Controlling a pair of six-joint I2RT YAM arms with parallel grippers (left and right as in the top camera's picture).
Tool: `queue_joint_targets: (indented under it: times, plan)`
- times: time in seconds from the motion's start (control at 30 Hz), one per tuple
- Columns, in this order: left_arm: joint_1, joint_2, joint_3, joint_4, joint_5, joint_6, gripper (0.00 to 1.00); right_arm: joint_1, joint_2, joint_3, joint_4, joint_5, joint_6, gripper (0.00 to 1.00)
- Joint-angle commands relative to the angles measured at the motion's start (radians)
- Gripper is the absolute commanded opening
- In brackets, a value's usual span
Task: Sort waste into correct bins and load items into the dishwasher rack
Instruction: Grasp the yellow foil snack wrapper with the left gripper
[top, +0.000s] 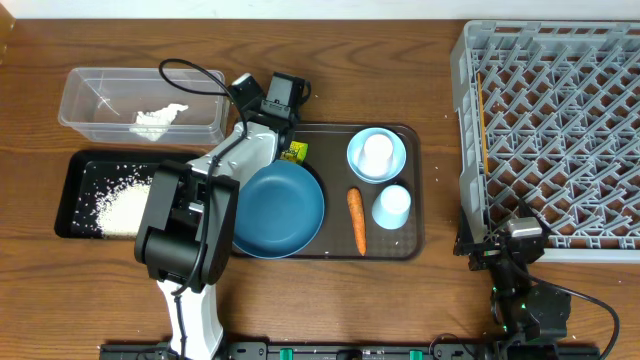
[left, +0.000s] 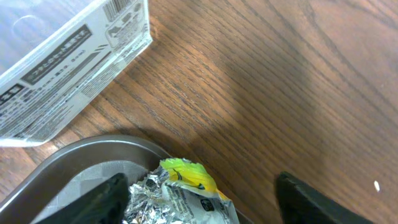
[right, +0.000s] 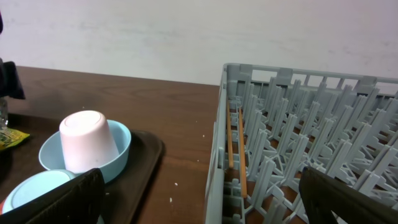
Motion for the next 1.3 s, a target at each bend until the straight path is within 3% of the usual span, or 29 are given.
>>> queue_joint_targets:
  times: [0.0, 0.17, 0.47, 0.67, 0.8, 0.97, 1.27]
  plan:
    - [-0.005, 0.004, 0.009, 0.0, -0.024, 0.028, 0.71, -0.01, -0.004, -0.002, -0.004, 0.007, 0.003, 0.99]
    - [-0.005, 0.006, 0.009, 0.002, -0.024, 0.07, 0.64, -0.01, -0.004, -0.002, -0.004, 0.006, 0.003, 0.99]
    - [-0.005, 0.032, 0.009, 0.024, -0.024, 0.129, 0.62, -0.01, -0.004, -0.002, -0.004, 0.007, 0.003, 0.99]
    - [-0.005, 0.031, 0.009, 0.035, -0.024, 0.166, 0.39, -0.01, -0.004, -0.002, -0.004, 0.007, 0.003, 0.99]
    - [-0.011, 0.021, 0.009, 0.03, -0.024, 0.21, 0.32, -0.01, -0.004, -0.002, -0.004, 0.007, 0.003, 0.99]
    - [-0.042, -0.055, 0.009, 0.032, -0.034, 0.249, 0.06, -0.01, -0.004, -0.002, -0.004, 0.007, 0.003, 0.99]
    - [-0.042, -0.243, 0.01, 0.043, -0.067, 0.349, 0.06, -0.01, -0.004, -0.002, -0.004, 0.007, 0.003, 0.99]
